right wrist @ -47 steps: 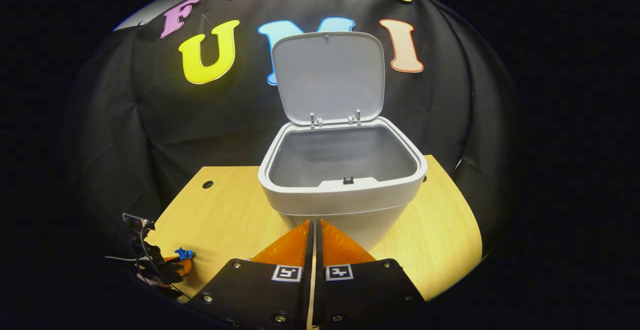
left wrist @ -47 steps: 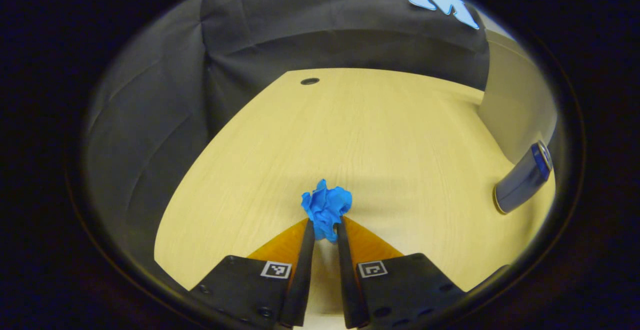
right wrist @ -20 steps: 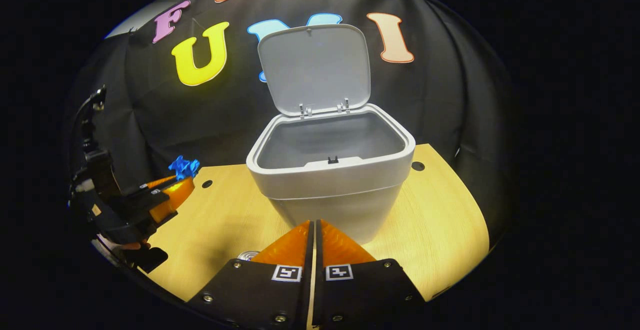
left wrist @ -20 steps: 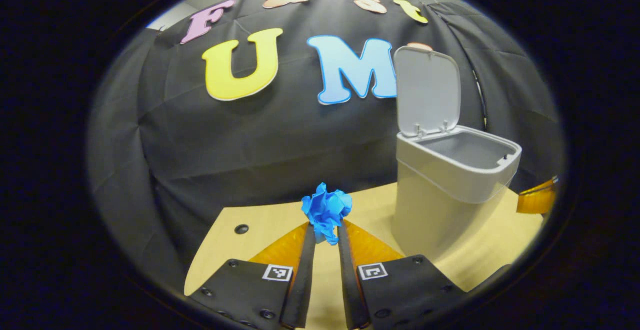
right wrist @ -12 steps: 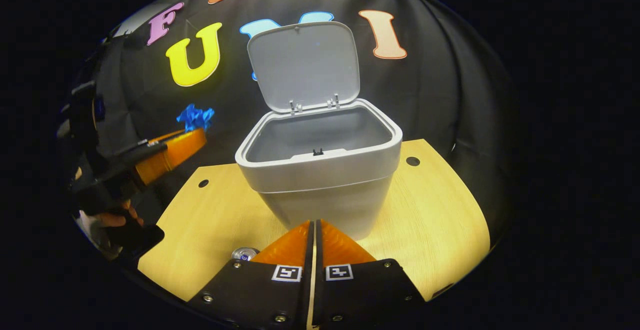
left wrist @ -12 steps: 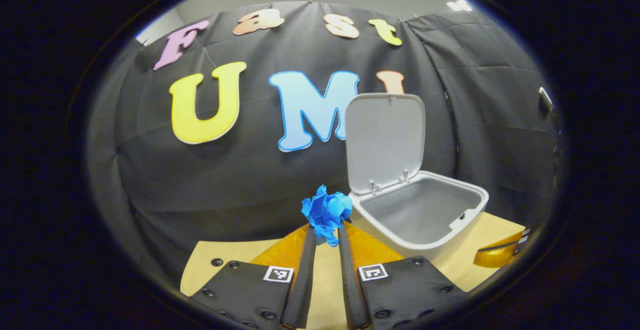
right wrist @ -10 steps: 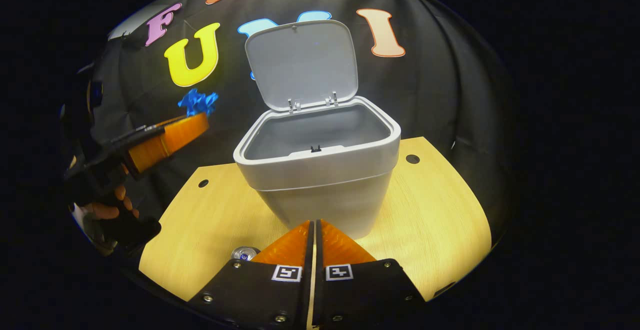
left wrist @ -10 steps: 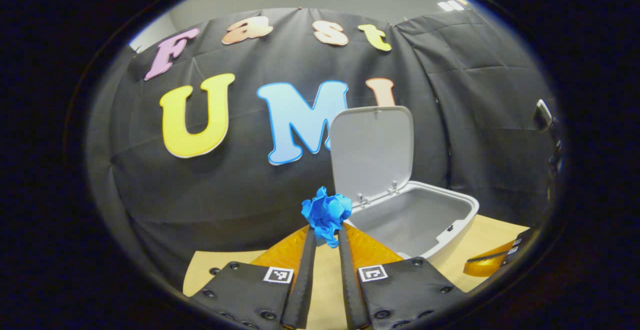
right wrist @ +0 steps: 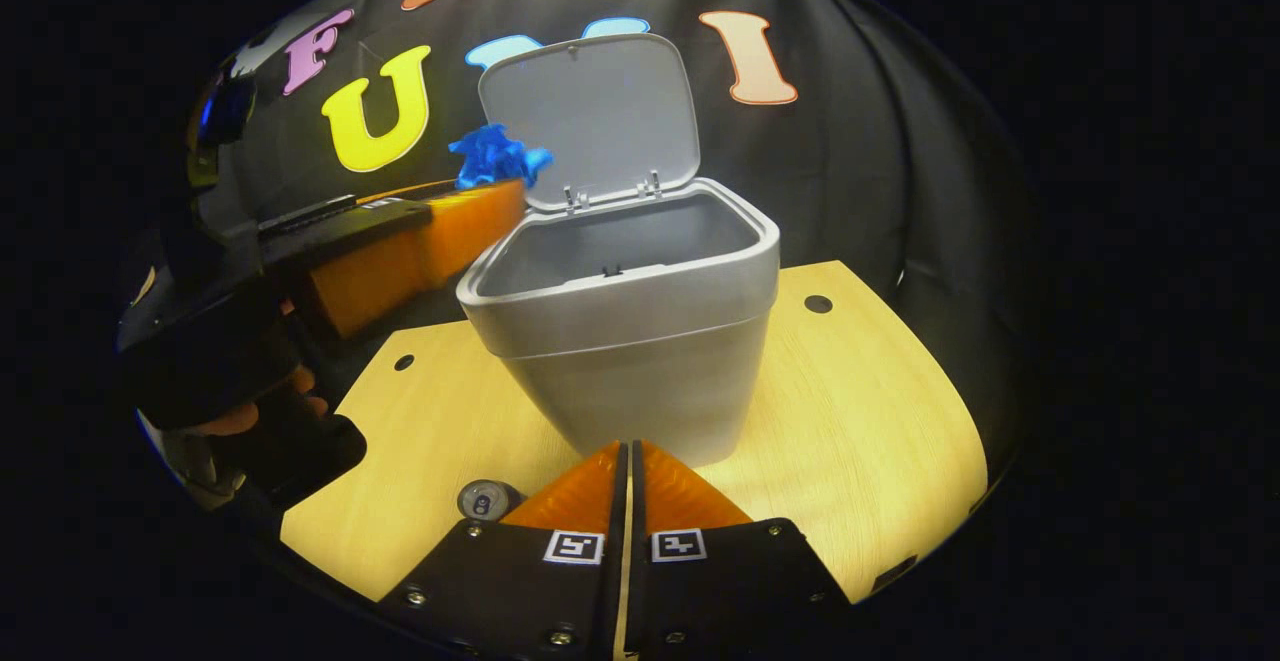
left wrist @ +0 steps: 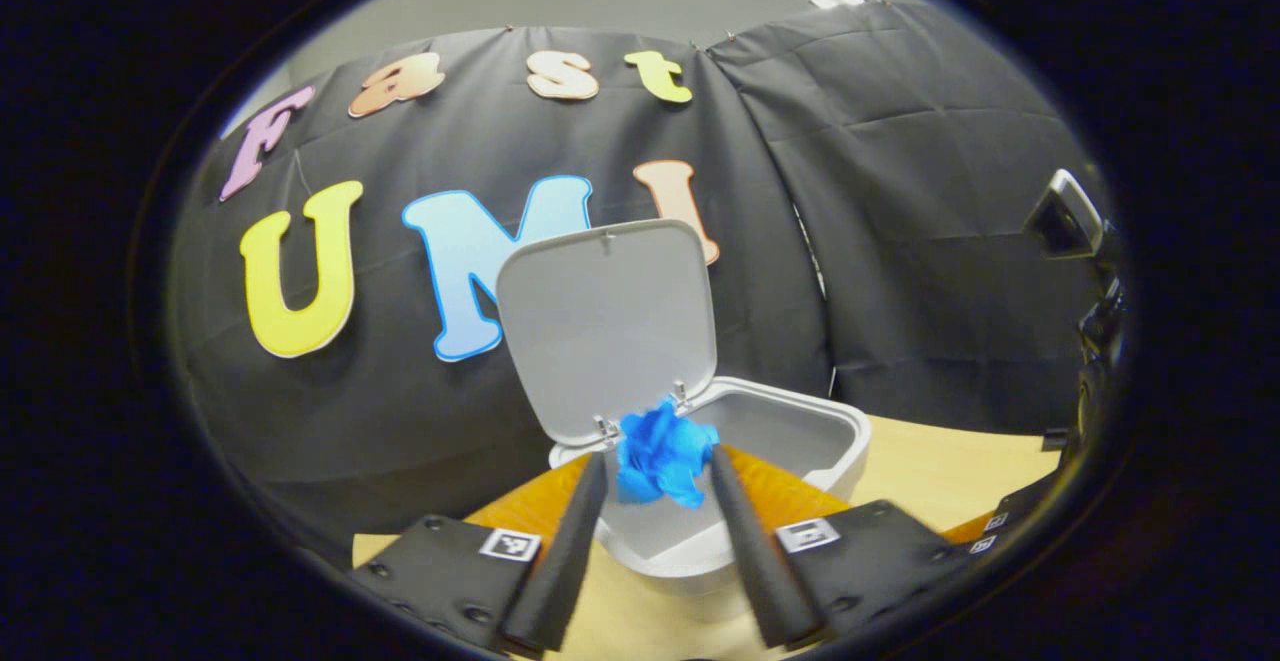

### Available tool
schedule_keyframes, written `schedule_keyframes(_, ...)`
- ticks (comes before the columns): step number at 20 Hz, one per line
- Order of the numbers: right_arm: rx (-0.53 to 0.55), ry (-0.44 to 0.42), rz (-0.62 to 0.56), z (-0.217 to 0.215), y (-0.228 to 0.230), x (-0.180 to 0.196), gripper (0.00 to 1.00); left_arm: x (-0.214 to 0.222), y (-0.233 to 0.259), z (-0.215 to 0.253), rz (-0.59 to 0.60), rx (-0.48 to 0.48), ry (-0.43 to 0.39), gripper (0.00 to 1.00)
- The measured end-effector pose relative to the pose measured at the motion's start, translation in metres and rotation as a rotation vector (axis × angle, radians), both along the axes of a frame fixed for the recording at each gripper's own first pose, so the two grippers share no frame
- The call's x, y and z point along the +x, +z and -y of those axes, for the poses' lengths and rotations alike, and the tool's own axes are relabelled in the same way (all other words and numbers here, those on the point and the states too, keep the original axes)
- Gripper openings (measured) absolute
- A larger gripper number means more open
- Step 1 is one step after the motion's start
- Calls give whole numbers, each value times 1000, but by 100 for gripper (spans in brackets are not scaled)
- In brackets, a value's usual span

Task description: Press the lid of the desktop garbage bin to open it, pick up the crumpled paper on the desktop and throw it into the bin, then pick up the pop can on the desktop and drop it into the bin, and finally close the garbage bin lid.

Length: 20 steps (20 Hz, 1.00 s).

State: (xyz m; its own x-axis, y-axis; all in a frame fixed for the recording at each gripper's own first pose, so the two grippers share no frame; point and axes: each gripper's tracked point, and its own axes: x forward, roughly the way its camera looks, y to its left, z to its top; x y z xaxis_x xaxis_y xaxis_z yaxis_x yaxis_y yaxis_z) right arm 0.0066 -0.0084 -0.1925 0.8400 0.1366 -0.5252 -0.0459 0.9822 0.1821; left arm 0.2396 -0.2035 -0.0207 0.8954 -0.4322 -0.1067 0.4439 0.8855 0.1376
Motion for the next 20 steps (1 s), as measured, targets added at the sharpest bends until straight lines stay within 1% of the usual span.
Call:
schedule_keyframes(4, 14, -22, -18, 6, -7, -6, 4, 2, -6, -9, -23, -14, 24, 80)
schedule_keyframes(6, 21, -22, -25, 5, -9, -8, 4, 1, -4, -23, -23, -17, 54, 100)
schedule_keyframes(10, 22, 11, -33, -7, -11, -6, 3, -2, 0, -69, -27, -33, 142, 100)
schedule_keyframes(11, 21, 25, -35, -12, -12, -7, 3, -2, 1, -83, -30, -41, 169, 95)
schedule_keyframes(13, 18, 50, -40, -21, -13, -5, 4, -6, 2, -112, -32, -54, 221, 95)
schedule_keyframes(14, 16, 59, -41, -24, -13, -5, 4, -10, 3, -127, -34, -55, 249, 100)
schedule_keyframes(17, 8, 76, -41, -35, -15, -3, 4, -22, 8, -164, -33, -64, 317, 100)
schedule_keyframes(20, 16, 88, -43, -43, -16, 0, 4, -35, 8, -195, -35, -68, 373, 95)
